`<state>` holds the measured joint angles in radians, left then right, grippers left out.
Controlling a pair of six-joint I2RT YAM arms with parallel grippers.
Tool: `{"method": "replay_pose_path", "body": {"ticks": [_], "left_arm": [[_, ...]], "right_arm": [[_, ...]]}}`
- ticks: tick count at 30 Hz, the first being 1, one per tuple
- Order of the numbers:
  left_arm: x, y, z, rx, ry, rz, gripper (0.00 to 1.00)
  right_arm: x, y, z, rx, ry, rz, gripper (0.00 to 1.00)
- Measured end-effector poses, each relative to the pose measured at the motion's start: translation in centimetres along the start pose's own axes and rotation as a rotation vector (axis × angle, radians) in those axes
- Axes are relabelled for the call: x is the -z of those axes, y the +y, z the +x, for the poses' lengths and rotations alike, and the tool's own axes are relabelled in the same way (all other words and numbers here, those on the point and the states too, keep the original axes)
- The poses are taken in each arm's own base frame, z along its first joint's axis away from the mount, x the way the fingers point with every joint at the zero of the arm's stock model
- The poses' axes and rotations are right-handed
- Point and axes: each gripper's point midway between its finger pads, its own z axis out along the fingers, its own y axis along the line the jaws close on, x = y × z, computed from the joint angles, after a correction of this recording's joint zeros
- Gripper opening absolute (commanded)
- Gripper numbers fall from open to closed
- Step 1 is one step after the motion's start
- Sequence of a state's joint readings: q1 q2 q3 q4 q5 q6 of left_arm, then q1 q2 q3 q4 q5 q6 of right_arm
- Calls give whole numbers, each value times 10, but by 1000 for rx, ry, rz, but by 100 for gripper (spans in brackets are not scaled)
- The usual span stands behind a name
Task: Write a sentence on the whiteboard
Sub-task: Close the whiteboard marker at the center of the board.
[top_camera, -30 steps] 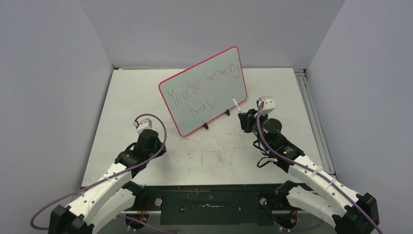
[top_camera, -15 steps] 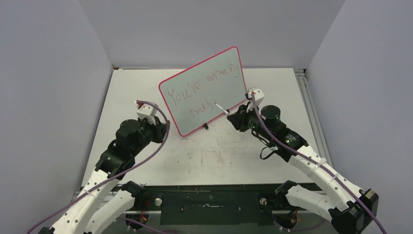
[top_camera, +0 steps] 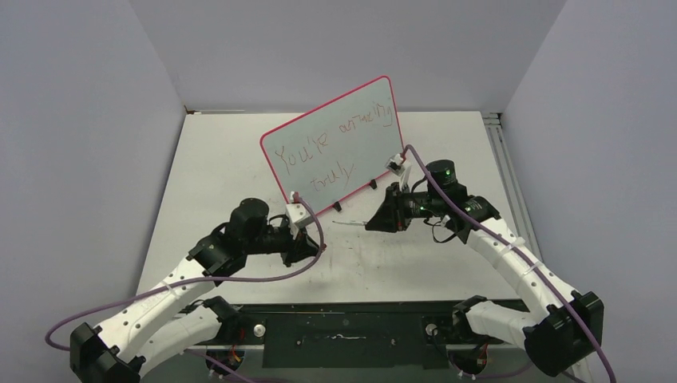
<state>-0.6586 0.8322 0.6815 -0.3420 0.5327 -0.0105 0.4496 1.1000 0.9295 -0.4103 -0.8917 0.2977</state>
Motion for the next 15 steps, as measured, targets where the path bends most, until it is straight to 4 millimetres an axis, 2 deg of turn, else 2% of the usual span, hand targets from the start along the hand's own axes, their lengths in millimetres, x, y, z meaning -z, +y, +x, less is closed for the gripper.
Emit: {"method": "replay_pose_path", "body": {"ticks": [4,8,15], "left_arm": [[-9,-21,11,-66,49,73,0],[-14,-30,18,-105,76,97,0],[-16,-25,24,-116,104,70,0]], "right_arm": [[1,15,25,-51,109,-98,5],[-1,27,43,-70,197,-141,5],[4,43,44,-44,238,-162,5]]}}
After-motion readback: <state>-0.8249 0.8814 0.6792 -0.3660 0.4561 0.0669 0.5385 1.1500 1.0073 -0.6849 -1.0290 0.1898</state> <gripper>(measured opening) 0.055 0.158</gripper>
